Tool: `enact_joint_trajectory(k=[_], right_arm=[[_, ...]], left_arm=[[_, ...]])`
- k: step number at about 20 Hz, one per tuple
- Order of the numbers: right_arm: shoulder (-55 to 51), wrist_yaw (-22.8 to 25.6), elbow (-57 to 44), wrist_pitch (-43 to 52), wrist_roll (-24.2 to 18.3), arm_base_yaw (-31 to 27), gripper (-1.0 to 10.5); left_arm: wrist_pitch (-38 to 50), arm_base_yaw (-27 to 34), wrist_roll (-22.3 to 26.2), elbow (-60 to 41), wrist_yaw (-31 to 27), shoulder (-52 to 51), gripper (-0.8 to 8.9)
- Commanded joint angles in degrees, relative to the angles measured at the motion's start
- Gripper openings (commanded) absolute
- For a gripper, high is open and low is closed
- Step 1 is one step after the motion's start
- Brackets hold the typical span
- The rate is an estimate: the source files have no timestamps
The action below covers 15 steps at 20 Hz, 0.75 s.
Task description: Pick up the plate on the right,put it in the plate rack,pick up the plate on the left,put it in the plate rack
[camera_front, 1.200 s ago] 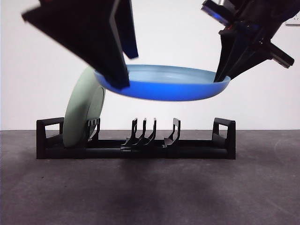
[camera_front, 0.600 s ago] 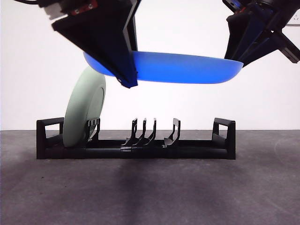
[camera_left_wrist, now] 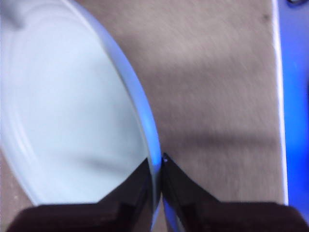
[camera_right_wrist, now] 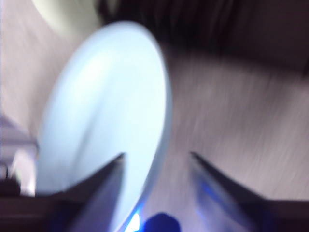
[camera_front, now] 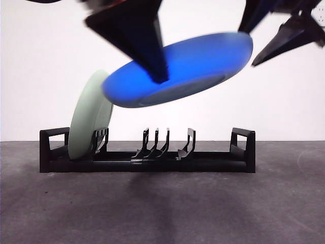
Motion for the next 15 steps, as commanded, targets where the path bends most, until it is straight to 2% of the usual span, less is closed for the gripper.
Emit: enact_joint_trajectory(k=[1, 3, 5, 7, 11, 13, 15], right_arm=[[-4.4, 1.3, -0.1, 4.9, 0.7, -2.4, 3.1], [-9.2, 7.6, -0.1, 9.9, 1.7, -4.1, 3.1], [-13.3, 15.2, -0.1, 12.4, 2.2, -5.6, 3.1], [-16.2, 19.4, -0.1, 13.2, 2.2, -6.3, 3.1], [-18.4, 21.0, -0.1, 13.2, 2.2, -6.8, 3.1], [-18.4, 20.9, -0.1, 13.1, 2.2, -6.8, 3.1], [-18.4, 20.9, -0.1, 13.2, 2.2, -6.8, 3.1]], left_arm=[[4.7, 0.4, -4.3, 0.0, -0.1, 0.3, -0.12], [9.8, 1.5, -8.2, 0.0, 1.3, 0.3, -0.12], [14.7, 3.9, -13.0, 0.0, 7.4, 0.3, -0.12], [19.9, 8.1, -18.6, 0.0, 15.6, 0.3, -0.12], [32.9, 19.9, -33.0, 0.0, 34.4, 0.3, -0.12], [40.0, 25.5, -40.1, 0.0, 40.7, 0.3, -0.12], [46.6, 29.7, -46.4, 0.0, 44.4, 1.2, -0.12]])
